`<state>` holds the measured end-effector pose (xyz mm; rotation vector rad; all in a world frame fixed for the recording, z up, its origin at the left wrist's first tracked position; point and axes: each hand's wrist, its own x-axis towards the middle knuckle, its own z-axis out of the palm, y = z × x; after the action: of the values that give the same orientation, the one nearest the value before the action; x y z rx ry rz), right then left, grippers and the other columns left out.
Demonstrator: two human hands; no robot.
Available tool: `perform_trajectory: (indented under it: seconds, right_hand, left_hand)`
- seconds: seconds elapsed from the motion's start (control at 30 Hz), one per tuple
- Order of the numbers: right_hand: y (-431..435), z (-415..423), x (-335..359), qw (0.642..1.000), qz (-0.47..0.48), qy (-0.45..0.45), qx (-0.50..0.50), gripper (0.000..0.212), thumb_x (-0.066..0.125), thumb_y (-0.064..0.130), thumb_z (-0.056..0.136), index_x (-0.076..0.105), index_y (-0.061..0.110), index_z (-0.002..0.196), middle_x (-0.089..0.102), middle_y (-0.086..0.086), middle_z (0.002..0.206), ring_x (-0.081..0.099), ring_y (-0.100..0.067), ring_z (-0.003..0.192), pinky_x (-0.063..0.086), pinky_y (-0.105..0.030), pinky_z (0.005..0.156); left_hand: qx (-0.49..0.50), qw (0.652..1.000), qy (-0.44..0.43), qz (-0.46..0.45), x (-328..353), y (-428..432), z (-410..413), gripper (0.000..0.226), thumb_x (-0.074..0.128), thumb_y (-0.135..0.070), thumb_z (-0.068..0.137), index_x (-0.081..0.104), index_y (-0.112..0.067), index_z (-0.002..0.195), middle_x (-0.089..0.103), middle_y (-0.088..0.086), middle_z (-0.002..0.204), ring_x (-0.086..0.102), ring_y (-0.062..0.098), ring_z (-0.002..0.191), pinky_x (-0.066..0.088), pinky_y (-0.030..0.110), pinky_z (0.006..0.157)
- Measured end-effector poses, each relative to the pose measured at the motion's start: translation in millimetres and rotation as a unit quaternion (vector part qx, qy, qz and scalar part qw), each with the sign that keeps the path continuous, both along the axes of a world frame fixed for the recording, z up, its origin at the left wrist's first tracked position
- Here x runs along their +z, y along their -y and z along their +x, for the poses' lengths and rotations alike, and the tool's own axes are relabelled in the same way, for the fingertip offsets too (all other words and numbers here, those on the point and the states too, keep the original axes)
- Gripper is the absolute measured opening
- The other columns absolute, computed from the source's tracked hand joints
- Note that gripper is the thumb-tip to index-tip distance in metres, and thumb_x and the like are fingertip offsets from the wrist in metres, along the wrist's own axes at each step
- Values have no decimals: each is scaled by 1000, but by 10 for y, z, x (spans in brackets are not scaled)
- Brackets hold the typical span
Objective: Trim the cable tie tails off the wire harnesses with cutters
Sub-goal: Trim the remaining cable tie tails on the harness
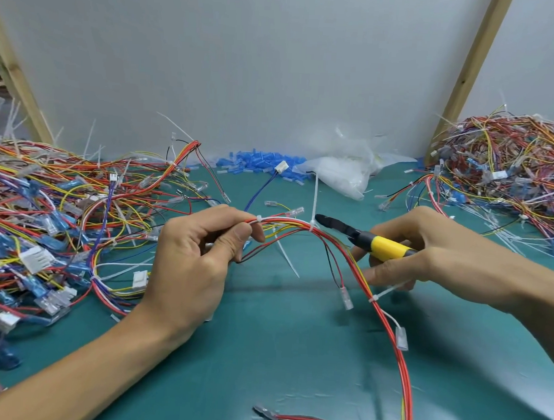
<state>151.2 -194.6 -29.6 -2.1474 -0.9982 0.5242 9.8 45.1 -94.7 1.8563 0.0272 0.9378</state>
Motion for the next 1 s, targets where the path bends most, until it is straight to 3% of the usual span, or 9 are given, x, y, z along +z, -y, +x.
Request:
perform_trajectory:
  seconds: [0.1, 0.3, 0.4, 0.47, 0.6, 0.7, 0.77, 0.87, 1.0]
  right_hand:
    - [9, 12, 4, 1000, 7, -3, 8, 35, 81, 49, 67, 84, 31, 97, 73, -4, 78, 72, -25, 74, 56, -30, 65]
    - [-25, 26, -61, 1000, 7, 22, 10, 37, 82, 50, 65, 83, 30, 96, 68, -3, 70, 62, -18, 63, 53, -46, 69]
    - [-27, 12, -88, 997, -13, 77, 14, 41, 80, 53, 65, 82, 27, 96, 67, -5, 69, 58, -24, 62, 48, -41, 62]
    - [-19, 11, -113, 993, -17, 114, 12, 38, 83, 51, 66, 82, 24, 92, 64, -5, 65, 49, -18, 54, 38, -25, 52]
    - [-30, 27, -156, 983, 7, 179, -25, 17, 90, 31, 74, 79, 20, 80, 46, 3, 49, 32, -11, 46, 30, -18, 44]
    - [-51, -25, -164, 978, 25, 208, -25, 19, 80, 40, 68, 73, 22, 71, 41, 1, 48, 29, -13, 46, 29, -22, 44]
    - [-76, -74, -178, 975, 39, 219, -25, 17, 74, 43, 66, 69, 26, 66, 41, 1, 47, 28, -13, 46, 27, -24, 43]
    - [-115, -133, -230, 970, 56, 238, -19, 20, 71, 42, 66, 68, 22, 68, 46, -5, 52, 28, -13, 49, 24, -27, 46]
    - [-149, -151, -291, 956, 65, 285, -4, 23, 68, 39, 73, 66, 17, 69, 47, -7, 55, 33, -24, 55, 27, -31, 47]
  left_hand:
    - [2, 1000, 0, 2, -2, 5, -1, 19, 60, -15, 93, 75, -15, 81, 57, -15, 61, 45, 6, 54, 43, 36, 57]
    - [0, 1000, -8, 18, -17, -5, 0, 20, 60, -15, 93, 76, -17, 82, 59, -15, 63, 47, 9, 58, 40, 35, 52]
    - [-2, 999, -14, 31, -19, -4, -3, 21, 60, -16, 94, 76, -20, 81, 59, -13, 64, 47, 11, 59, 39, 35, 52]
    - [-2, 999, -24, 31, -20, -9, -1, 20, 60, -18, 95, 77, -21, 83, 59, -12, 66, 49, 12, 62, 38, 31, 55]
    - [71, 992, -36, 103, 19, 37, -20, 25, 61, -22, 95, 72, -31, 116, 60, -7, 101, 60, 16, 96, 47, 27, 80]
    - [167, 957, -17, 237, 98, 42, -68, 42, 64, -25, 93, 66, -36, 133, 49, -3, 127, 49, 19, 123, 37, 34, 107]
    - [181, 923, -4, 338, 133, 71, -94, 39, 62, -29, 93, 67, -34, 132, 52, -4, 136, 47, 17, 130, 30, 37, 109]
    - [119, 924, -5, 363, 89, 163, -87, 28, 62, -35, 97, 69, -26, 123, 63, -13, 121, 56, 9, 119, 33, 37, 105]
    - [61, 964, 10, 258, 60, 122, -42, 13, 68, -30, 96, 73, -21, 103, 66, -15, 91, 64, 12, 87, 46, 44, 83]
